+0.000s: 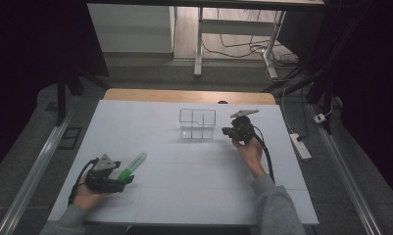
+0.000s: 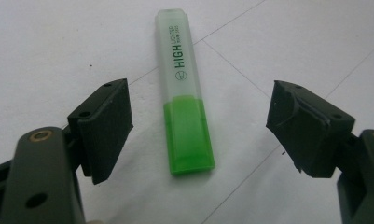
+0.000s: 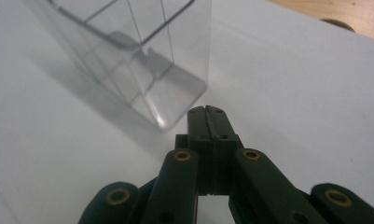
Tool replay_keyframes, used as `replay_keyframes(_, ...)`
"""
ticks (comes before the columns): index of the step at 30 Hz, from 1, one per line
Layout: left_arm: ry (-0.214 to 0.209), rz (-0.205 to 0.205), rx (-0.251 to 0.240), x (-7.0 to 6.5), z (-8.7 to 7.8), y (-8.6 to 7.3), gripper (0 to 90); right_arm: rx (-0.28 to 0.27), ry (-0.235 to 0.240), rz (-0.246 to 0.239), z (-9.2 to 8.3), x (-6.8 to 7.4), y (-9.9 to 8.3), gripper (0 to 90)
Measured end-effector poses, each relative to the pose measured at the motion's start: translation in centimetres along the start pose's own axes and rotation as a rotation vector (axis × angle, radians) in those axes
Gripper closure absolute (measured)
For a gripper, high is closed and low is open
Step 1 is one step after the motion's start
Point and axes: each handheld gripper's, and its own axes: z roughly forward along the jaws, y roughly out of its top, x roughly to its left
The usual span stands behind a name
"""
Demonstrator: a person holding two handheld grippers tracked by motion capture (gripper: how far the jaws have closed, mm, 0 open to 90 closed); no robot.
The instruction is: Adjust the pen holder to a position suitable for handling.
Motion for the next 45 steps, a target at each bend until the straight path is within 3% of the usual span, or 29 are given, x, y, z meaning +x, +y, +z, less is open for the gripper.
replay_keyframes(11,0.001,-0.002,0.002,0.1,0.0,0.0,21.9,-0.009,0.003,-0.012,-3.8,1.1,-3.2,85.5)
replay_keyframes(18,-0.001,-0.007,-0.003,0.2,0.1,0.1,22.0,-0.027,-0.012,-0.041,-6.2,2.0,-5.6,60.3)
replay_keyframes(27,-0.004,-0.011,-0.002,0.2,0.2,0.2,22.1,-0.070,0.034,-0.046,-9.1,2.9,-8.3,46.7)
replay_keyframes(36,0.001,-0.012,-0.004,0.1,0.1,0.4,22.1,-0.087,0.074,-0.039,-9.9,2.9,-9.8,40.1)
replay_keyframes(45,0.015,0.000,0.015,0.3,-0.3,1.3,22.6,-0.091,0.085,-0.052,-10.1,3.0,-10.0,39.1)
